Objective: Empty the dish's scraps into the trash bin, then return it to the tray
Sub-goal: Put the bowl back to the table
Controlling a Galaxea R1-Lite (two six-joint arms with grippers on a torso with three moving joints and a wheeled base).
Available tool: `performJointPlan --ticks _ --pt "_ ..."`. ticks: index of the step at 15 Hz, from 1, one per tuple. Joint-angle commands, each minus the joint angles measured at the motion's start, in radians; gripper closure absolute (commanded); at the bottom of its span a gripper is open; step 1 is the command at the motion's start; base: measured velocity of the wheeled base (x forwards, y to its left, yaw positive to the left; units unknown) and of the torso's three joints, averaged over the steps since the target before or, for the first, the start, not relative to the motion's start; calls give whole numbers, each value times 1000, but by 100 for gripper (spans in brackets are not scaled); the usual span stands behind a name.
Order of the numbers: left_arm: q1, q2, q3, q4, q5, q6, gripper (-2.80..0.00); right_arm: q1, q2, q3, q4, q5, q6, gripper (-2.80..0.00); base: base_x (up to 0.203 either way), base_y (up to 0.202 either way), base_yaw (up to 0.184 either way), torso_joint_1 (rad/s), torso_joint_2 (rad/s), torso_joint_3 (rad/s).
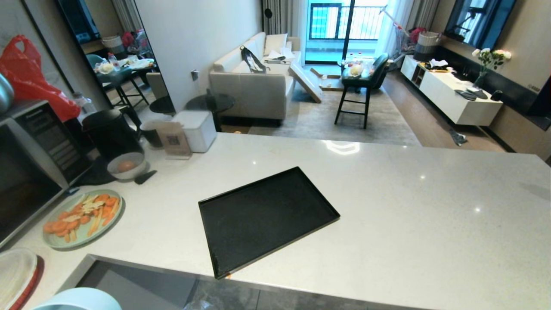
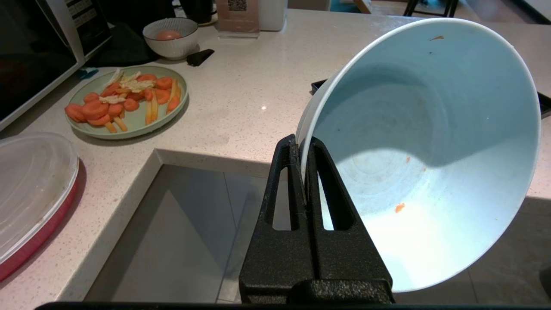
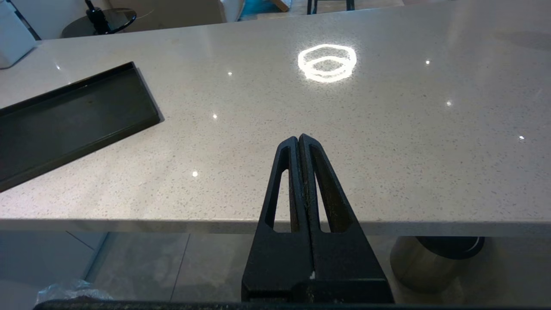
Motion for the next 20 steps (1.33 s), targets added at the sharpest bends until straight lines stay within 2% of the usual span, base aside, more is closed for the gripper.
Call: performJointPlan --ticks 1,20 --pt "0 1 0 -1 1 0 0 0 0 0 0 -1 1 0 0 0 0 0 0 0" --pt "0 1 -1 2 -1 -9 0 0 0 0 0 -1 0 0 0 0 0 0 0 0"
